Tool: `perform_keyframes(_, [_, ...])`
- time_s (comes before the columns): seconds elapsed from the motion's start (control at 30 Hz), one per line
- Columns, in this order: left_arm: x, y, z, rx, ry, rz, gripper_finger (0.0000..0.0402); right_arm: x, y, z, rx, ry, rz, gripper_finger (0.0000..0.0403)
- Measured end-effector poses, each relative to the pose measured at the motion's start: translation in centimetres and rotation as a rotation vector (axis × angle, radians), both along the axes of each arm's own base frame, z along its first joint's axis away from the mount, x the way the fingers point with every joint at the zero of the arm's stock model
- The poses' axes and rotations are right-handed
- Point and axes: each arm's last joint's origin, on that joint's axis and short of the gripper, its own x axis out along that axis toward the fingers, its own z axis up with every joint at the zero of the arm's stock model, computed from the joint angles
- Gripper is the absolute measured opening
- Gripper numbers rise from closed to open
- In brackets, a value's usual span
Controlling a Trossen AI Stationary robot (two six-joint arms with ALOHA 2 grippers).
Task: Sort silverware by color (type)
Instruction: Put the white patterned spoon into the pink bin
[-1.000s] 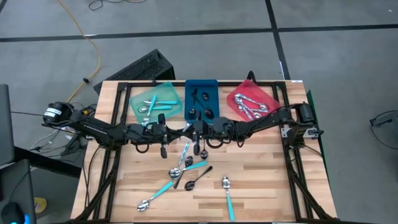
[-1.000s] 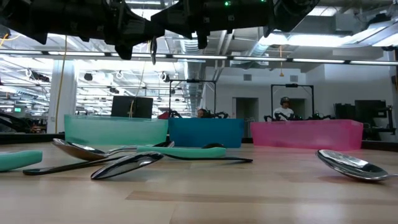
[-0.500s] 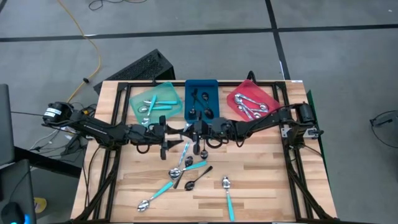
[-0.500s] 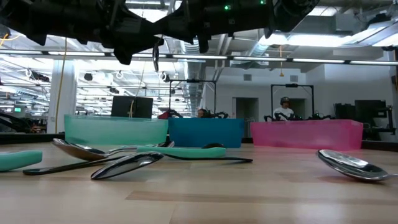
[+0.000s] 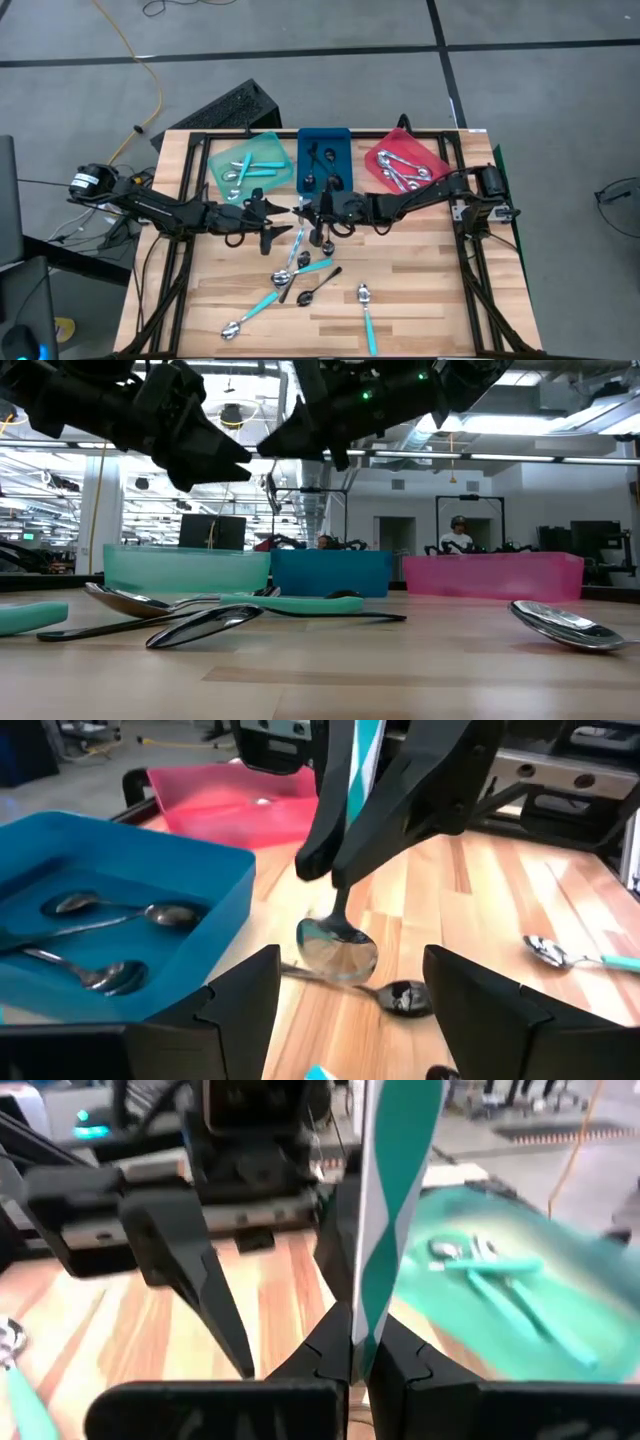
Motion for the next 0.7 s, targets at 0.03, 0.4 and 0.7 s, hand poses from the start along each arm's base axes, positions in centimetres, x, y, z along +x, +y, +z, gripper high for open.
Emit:
perform_keyframes(0.03, [0.0, 0.0, -0.1, 0.001, 0.006, 0.001, 0.023, -0.1, 0.0, -0.2, 0.006, 0.017, -0.014, 0.0034])
perform_keyframes(0.4, [-0.3, 0.1, -0.7, -0.041, 0.059, 0.041, 0.023, -0.6, -0.3, -1.3, 0.056, 0.144, -0.105, 0.0034])
perform_keyframes(0.7, [-0.3, 0.1, -0.8, -0.061, 0.062, 0.05, 0.023, -1.7, -0.7, -0.5, 0.011, 0.193, -0.254, 0.0034])
